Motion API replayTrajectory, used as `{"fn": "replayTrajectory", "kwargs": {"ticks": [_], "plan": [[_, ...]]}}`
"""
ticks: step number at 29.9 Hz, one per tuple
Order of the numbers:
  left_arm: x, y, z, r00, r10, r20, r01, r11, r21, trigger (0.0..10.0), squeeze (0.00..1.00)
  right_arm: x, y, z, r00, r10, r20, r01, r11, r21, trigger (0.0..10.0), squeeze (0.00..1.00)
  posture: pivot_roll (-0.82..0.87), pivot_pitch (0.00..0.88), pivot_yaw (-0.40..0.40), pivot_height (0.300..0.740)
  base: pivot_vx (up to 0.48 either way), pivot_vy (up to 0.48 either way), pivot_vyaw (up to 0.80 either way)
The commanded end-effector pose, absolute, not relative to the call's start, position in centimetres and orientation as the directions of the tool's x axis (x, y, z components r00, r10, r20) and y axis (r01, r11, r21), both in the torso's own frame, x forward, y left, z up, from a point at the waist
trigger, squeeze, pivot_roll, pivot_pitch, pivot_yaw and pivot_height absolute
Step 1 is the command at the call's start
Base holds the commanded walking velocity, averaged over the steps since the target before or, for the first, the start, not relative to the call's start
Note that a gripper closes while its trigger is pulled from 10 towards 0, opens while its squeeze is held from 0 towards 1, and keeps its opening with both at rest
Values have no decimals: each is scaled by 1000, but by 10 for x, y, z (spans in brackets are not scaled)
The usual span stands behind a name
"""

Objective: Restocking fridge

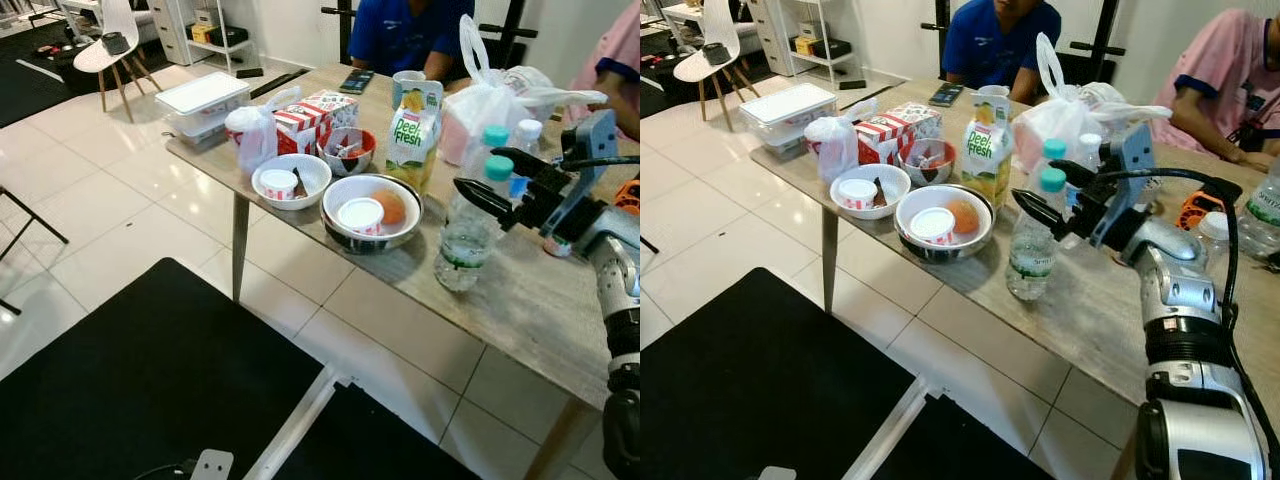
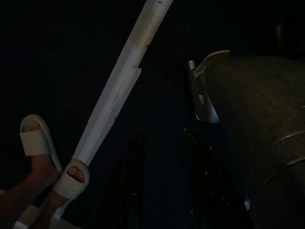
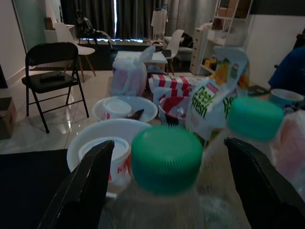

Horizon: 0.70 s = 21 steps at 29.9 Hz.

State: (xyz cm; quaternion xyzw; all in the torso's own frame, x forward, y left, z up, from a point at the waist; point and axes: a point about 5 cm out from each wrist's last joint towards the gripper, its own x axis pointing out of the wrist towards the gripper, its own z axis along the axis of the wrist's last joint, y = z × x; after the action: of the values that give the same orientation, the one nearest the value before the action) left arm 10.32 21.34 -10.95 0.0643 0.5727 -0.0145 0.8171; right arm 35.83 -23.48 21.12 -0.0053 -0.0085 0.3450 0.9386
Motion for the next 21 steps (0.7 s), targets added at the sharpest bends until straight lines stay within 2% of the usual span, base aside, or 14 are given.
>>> {"fn": "replayTrajectory", "kwargs": {"ticks": [1,5,6,21], "plan": [[96,207,-112,317,26,-948,101,993,61,10000,0,358,-235,212,762,648,8,-647,762,-11,10000,0,-6,0,11,740,0,0,0],[96,207,-112,317,26,-948,101,993,61,10000,0,358,-235,212,759,651,10,-651,759,-7,9843,0,-6,0,11,740,0,0,0],[96,207,-112,317,26,-948,100,993,61,10000,0,358,-234,212,756,654,13,-654,757,-3,0,0,-6,0,11,740,0,0,0],[96,208,-112,317,26,-948,97,993,60,10000,0,357,-231,212,746,665,24,-666,746,7,0,0,-5,0,12,740,0,0,0]]}}
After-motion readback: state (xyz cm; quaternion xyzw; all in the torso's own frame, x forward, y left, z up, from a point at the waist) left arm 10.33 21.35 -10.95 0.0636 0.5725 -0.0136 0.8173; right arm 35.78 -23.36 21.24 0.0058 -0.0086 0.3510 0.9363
